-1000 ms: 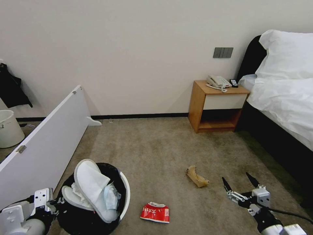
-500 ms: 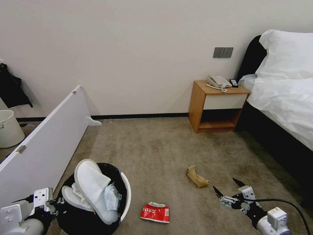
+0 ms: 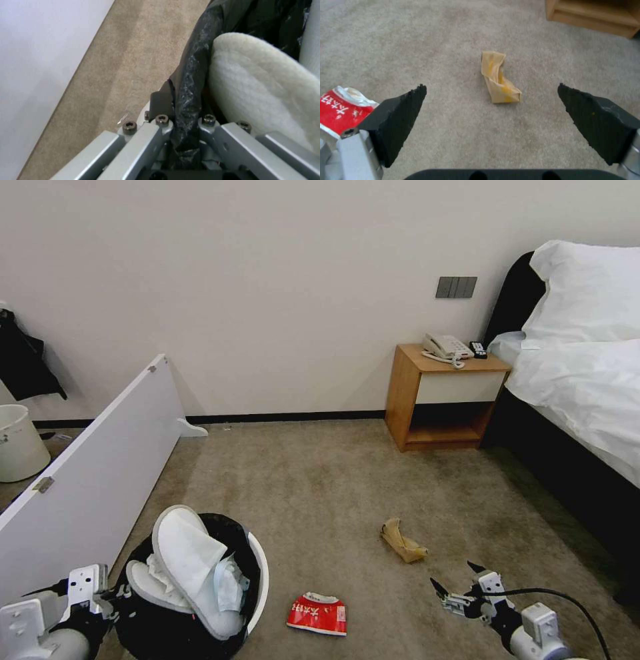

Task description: Pick up the trash bin, then pick up the garbage from the floor and place it into the trash bin.

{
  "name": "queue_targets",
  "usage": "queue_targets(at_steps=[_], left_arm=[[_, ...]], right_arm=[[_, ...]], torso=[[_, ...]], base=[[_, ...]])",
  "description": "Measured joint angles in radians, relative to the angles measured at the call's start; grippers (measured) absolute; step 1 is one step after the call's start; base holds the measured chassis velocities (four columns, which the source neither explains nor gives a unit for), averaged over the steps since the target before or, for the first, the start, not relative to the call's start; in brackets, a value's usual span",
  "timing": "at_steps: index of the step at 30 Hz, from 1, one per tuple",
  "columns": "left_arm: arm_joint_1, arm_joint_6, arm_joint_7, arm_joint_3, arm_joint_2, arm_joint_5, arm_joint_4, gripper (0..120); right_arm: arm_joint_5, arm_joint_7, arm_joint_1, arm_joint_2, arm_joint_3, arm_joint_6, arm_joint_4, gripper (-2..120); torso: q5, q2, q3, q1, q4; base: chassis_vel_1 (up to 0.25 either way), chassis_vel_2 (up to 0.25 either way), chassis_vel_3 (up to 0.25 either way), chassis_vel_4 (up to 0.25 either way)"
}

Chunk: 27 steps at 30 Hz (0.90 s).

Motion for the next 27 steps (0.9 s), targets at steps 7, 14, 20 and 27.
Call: queue_targets(at_steps=[7, 14, 20, 27], left_arm=[[0.001, 0.000, -0.001, 0.001, -0.003, 0.006, -0.002, 1], [0.001, 0.000, 0.000, 0.000, -0.002, 0.004, -0.001, 1], [0.001, -0.001, 0.000, 0.000, -0.002, 0.003, 0.001, 1], [-0.001, -0.001, 0.001, -0.001, 0.001, 0.001, 0.006, 1]], right_arm=[[-0.002, 0.001, 0.064, 0.026, -0.030, -0.001, -0.064, 100], [-0.002, 0.000, 0.100, 0.041, -0.053, -0.003, -0.101, 100], [-0.003, -0.001, 0.107, 0.046, -0.061, -0.003, -0.114, 100], [-0.007, -0.004, 0.131, 0.055, -0.069, -0.002, -0.145, 100]], torso=[[-0.0001, 0.000, 0.000, 0.000, 0.0002], [-0.0001, 0.000, 0.000, 0.000, 0.0002], [-0.0001, 0.000, 0.000, 0.000, 0.0002], [-0.0002, 0.000, 0.000, 0.000, 0.0001]], base=[[0.000, 0.000, 0.000, 0.000], [0.000, 0.000, 0.000, 0.000], [0.000, 0.000, 0.000, 0.000], [0.000, 0.000, 0.000, 0.000]])
